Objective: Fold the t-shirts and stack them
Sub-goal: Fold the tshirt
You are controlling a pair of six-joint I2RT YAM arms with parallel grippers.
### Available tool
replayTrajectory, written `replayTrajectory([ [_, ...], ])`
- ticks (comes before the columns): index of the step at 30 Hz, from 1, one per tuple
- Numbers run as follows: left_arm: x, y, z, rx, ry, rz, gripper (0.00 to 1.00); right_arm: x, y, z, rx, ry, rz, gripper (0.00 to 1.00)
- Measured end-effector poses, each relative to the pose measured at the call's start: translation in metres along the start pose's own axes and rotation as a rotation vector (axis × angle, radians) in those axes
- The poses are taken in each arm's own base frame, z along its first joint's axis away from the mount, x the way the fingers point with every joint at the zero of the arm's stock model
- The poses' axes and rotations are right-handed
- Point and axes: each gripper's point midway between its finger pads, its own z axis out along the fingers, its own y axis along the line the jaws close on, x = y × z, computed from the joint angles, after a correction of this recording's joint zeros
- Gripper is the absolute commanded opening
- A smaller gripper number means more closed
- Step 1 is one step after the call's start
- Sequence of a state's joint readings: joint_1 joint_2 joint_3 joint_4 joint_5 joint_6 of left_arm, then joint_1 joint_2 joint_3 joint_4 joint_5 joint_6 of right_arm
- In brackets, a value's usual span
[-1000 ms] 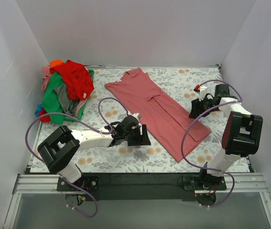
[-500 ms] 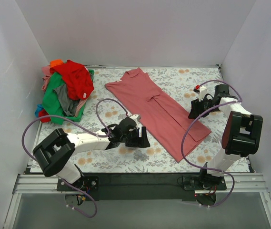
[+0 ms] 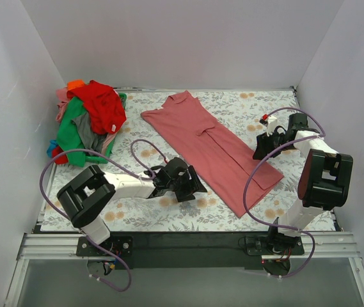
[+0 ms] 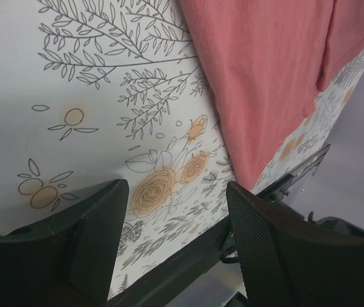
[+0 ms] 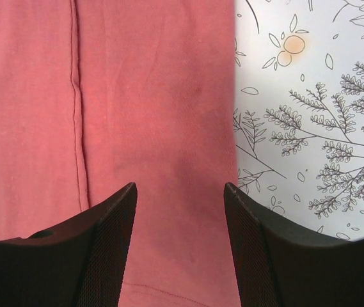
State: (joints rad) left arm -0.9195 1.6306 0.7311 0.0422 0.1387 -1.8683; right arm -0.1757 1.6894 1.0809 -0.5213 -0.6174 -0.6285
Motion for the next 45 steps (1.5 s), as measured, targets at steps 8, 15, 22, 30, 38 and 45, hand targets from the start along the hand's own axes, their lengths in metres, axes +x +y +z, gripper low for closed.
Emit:
replayTrajectory([
  [8, -0.002, -0.004, 0.007, -0.035, 0.003, -0.116, 0.58, -0.001, 0.001, 0.000, -0.007, -0.005, 0.000, 0.64],
  [15, -0.005, -0.008, 0.016, -0.075, 0.011, -0.153, 0.52, -0.001, 0.002, 0.000, -0.012, -0.008, 0.000, 0.64],
  [22, -0.014, -0.014, 0.028, -0.122, -0.003, -0.167, 0.50, -0.002, 0.003, 0.000, -0.014, -0.010, 0.000, 0.64],
  [30, -0.030, -0.026, 0.045, -0.191, -0.049, -0.166, 0.47, -0.002, 0.003, 0.001, -0.019, -0.012, -0.002, 0.64],
  [38, -0.038, -0.027, 0.057, -0.228, -0.067, -0.173, 0.19, -0.003, 0.005, 0.001, -0.026, -0.017, -0.002, 0.64],
  [45, -0.042, -0.022, 0.058, -0.241, -0.084, -0.162, 0.00, -0.004, 0.007, 0.001, -0.039, -0.024, -0.003, 0.64],
])
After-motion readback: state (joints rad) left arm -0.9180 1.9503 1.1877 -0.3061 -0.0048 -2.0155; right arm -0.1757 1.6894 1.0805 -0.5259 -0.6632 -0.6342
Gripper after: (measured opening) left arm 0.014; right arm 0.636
